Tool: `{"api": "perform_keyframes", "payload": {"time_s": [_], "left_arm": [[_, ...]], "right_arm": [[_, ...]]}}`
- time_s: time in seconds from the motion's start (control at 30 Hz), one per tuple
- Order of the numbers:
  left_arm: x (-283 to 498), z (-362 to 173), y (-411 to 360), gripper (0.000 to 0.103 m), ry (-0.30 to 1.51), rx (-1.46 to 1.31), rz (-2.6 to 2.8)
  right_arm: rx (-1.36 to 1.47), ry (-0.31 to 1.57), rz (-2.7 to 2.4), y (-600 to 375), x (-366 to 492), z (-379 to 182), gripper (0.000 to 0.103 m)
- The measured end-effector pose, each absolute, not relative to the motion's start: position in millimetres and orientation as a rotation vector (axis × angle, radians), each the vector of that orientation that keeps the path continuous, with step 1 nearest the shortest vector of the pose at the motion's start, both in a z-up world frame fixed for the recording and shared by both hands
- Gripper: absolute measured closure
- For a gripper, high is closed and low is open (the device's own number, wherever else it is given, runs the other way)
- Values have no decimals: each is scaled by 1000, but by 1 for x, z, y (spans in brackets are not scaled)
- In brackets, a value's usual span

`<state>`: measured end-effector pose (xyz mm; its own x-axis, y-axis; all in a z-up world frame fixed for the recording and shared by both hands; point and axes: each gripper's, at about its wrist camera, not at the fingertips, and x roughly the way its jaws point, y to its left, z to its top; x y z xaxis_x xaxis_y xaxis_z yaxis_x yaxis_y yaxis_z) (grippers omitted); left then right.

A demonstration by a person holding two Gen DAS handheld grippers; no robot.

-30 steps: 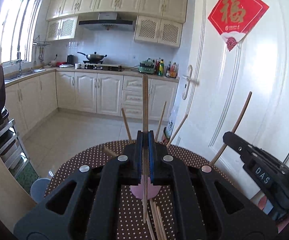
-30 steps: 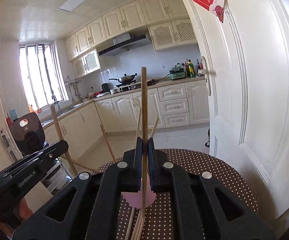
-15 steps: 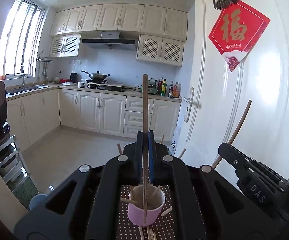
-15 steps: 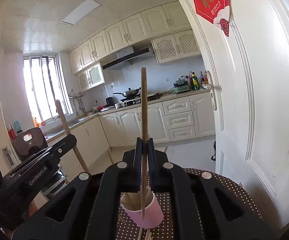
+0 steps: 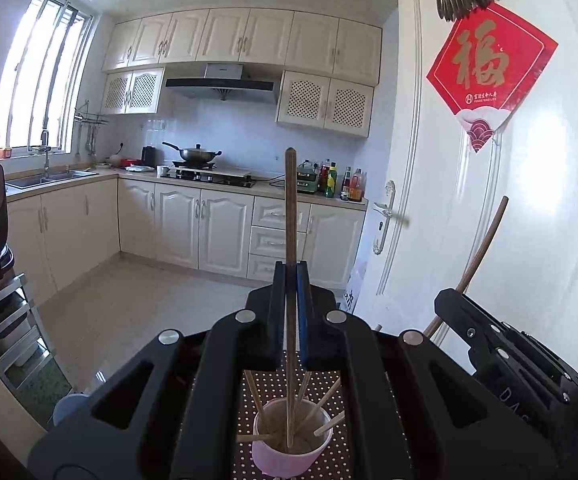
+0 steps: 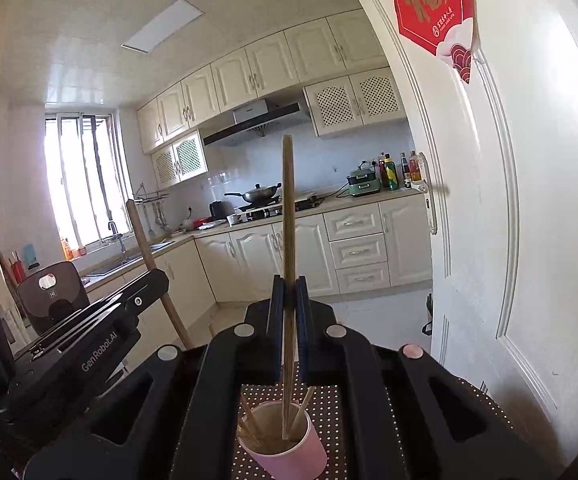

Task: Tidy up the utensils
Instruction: 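Lower both held chopsticks down into the pink cup, then open the left gripper while the right gripper opens, releasing the chopsticks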

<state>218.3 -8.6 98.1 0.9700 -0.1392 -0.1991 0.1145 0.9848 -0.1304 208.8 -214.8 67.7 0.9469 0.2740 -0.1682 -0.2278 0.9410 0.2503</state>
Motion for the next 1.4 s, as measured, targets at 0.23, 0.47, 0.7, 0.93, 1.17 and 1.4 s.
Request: {"api": "perform_keyframes", "payload": {"time_s": [0.23, 0.47, 0.7, 0.93, 1.17, 1.4], "left_arm": [[238, 78, -15, 97, 257, -105, -124], [257, 49, -10, 97, 337, -128, -125], [253, 36, -11, 95, 315, -54, -120], [251, 36, -14, 80, 344, 0, -171], [237, 42, -11, 51, 324, -1, -160], [221, 47, -6, 51, 314, -2, -130]], "right_arm": [[216, 244, 251, -209, 223, 54, 99], [233, 341, 235, -209, 239, 22, 99], [236, 425, 262, -202, 247, 2, 98], [228, 451, 271, -200, 244, 2, 89], [218, 440, 257, -207, 229, 8, 74], [204, 416, 249, -212, 214, 18, 65]]}}
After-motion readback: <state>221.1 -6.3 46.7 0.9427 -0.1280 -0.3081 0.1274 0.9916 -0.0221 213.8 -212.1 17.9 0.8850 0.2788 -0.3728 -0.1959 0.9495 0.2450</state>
